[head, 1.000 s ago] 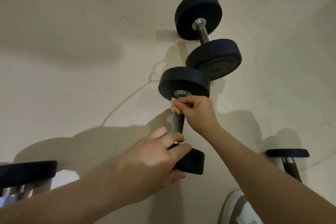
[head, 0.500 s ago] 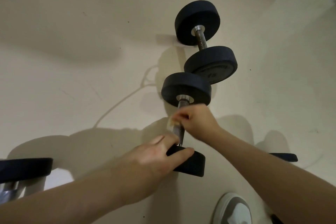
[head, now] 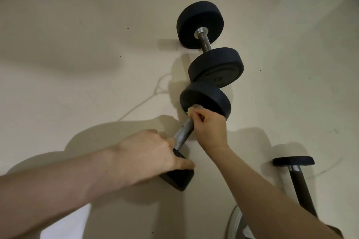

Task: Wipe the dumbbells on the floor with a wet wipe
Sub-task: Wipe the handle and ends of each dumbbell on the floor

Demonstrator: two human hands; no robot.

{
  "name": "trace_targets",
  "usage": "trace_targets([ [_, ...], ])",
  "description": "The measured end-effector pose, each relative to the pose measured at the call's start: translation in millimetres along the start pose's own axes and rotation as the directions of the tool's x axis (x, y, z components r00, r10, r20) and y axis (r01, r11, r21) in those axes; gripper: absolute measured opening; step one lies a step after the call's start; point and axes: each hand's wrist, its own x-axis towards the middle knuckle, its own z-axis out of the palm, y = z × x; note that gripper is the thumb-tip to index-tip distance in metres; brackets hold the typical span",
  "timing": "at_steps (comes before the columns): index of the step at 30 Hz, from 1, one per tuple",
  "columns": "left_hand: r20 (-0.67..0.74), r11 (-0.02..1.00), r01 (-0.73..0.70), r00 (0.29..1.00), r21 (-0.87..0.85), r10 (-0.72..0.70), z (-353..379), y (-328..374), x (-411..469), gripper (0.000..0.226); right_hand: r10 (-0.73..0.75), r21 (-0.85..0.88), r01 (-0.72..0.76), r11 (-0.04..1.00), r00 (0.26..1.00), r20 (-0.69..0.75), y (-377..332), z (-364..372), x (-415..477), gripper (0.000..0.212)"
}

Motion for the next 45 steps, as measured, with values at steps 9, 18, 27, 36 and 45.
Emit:
trace_targets([
  [9, -0.314, 0.979, -0.123, 0.934, 0.159, 0.169, 31.0, 34.8, -1.0, 0.029, 0.146, 0.091, -0.132, 0.987, 0.974, -0.176, 17.0, 0.3, -22.5, 0.022],
  [18, -0.423, 0.998, 0.006, 0.906, -0.055, -0.028, 45.5, 33.4, -26.9, 0.045, 0.193, 0.006, -0.194, 0.981, 0.976, -0.1, 30.3, -18.3, -29.5, 0.022],
  [27, -0.436, 0.992, -0.109, 0.892, 0.057, 0.123, 43.7, 54.3, -9.5, 0.057, 0.101, -0.274, -0.068, 0.959, 0.989, 0.108, 35.2, -47.1, -45.4, 0.02],
  [36, -0.426, 0.981, -0.166, 0.884, 0.096, 0.191, 43.9, 64.8, -4.6, 0.041, 0.063, -0.226, -0.002, 0.974, 0.963, 0.263, 38.6, -43.6, -62.1, 0.02],
  [45, -0.412, 0.98, -0.193, 0.891, 0.038, 0.191, 42.0, 58.8, -4.0, 0.054, 0.251, 0.122, -0.231, 0.965, 0.95, -0.184, 51.9, -21.1, -83.9, 0.022],
])
